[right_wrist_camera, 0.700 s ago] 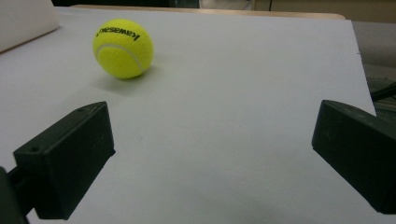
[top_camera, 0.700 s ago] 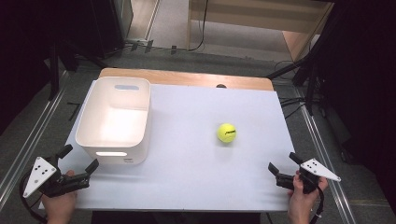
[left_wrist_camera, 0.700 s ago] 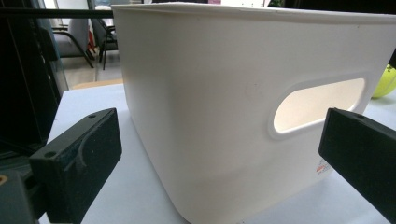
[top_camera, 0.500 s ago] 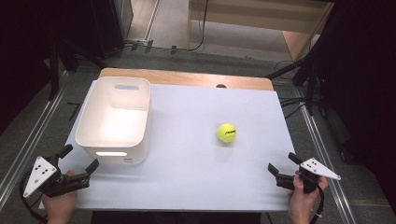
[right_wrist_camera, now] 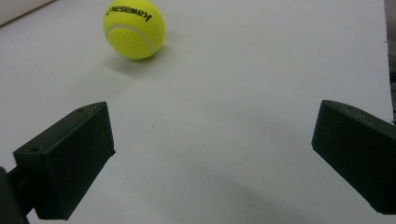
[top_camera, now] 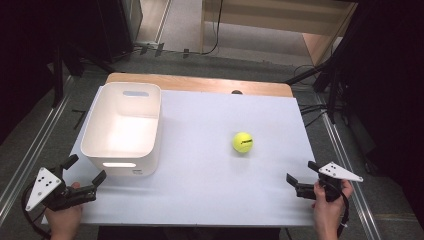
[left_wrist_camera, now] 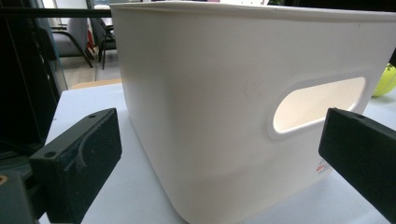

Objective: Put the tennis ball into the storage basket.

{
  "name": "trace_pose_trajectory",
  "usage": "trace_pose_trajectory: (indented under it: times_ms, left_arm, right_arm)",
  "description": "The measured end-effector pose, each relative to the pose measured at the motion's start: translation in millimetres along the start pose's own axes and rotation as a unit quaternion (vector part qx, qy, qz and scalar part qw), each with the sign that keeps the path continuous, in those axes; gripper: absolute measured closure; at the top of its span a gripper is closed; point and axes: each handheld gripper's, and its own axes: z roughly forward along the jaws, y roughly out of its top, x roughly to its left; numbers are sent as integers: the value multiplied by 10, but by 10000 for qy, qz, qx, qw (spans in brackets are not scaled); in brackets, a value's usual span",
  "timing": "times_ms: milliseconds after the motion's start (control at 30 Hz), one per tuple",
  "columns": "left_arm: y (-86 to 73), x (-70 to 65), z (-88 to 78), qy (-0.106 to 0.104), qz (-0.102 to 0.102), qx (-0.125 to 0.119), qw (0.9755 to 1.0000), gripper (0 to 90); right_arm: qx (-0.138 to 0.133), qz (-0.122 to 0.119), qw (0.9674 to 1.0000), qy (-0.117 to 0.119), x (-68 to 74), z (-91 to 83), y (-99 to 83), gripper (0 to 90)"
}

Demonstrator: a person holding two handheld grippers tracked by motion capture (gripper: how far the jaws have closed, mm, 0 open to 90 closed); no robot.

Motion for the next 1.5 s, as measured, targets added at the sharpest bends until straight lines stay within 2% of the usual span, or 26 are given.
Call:
trace_pose_trajectory:
  times_ms: [200,233,367,667,800,967,1200,1333,1500]
  left_arm:
    - [0,1,-1,5,-13,-2,10000,0]
    - [0,0,-2,5,-8,3,10000,0]
    - [0,2,-4,-2,-9,2,10000,0]
    - [1,-2,-3,8,-14,8,10000,0]
    - [0,2,-2,-8,-29,-25,10000,0]
    - [-1,3,-4,-15,-23,-29,10000,0]
    - [0,3,-5,-11,-35,-28,10000,0]
    - [-1,3,-4,-15,-43,-49,10000,0]
    - [-1,3,-4,-16,-46,-50,10000,0]
  right_arm:
    - [263,-182,9994,99,29,66,117,0]
    - [398,-273,9987,181,40,108,164,0]
    - [531,-406,9973,295,69,179,237,0]
    - [880,-511,9939,431,147,310,401,0]
    - [1103,-613,9909,468,206,393,512,0]
    - [1175,-625,9895,567,251,478,598,0]
    - [1427,-834,9839,684,340,612,758,0]
    - [1526,-843,9824,663,367,671,813,0]
    - [1685,-1019,9776,746,393,745,874,0]
